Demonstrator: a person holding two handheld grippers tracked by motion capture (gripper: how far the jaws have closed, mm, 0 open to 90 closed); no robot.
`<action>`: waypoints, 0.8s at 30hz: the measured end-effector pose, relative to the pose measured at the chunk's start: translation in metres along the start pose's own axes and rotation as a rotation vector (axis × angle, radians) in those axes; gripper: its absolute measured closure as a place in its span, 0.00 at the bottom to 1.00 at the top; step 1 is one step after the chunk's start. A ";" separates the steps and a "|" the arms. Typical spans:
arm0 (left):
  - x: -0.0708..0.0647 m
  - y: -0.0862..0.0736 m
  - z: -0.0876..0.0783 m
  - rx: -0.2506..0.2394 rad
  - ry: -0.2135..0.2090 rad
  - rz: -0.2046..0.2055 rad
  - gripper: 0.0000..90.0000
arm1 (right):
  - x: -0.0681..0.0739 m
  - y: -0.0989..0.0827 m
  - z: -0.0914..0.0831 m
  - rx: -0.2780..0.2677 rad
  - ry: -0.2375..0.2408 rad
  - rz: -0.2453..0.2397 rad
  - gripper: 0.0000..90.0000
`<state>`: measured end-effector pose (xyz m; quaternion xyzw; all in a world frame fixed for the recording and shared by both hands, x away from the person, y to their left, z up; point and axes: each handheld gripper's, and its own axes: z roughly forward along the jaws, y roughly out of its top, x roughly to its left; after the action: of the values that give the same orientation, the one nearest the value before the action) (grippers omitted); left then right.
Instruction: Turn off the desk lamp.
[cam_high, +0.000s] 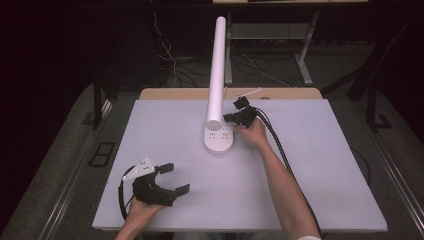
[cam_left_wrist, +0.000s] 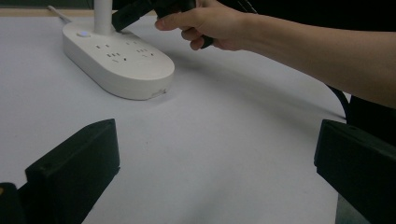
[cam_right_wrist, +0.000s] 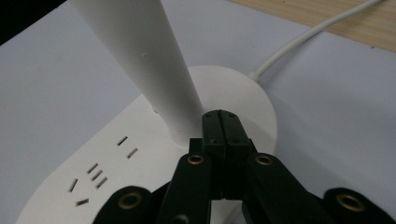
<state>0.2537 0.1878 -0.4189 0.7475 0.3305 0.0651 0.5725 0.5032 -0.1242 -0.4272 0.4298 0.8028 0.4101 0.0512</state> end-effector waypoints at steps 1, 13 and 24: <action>0.000 0.000 0.000 -0.001 0.000 -0.001 0.00 | 0.000 0.000 0.000 0.002 -0.002 -0.005 1.00; 0.001 0.000 -0.001 -0.003 0.000 0.001 0.00 | 0.000 0.000 -0.003 0.012 0.011 0.011 1.00; 0.000 0.000 -0.001 -0.005 0.001 -0.002 0.00 | -0.003 0.000 -0.002 0.006 0.015 0.022 1.00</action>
<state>0.2535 0.1888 -0.4186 0.7457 0.3313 0.0660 0.5743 0.5046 -0.1275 -0.4265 0.4355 0.7997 0.4114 0.0392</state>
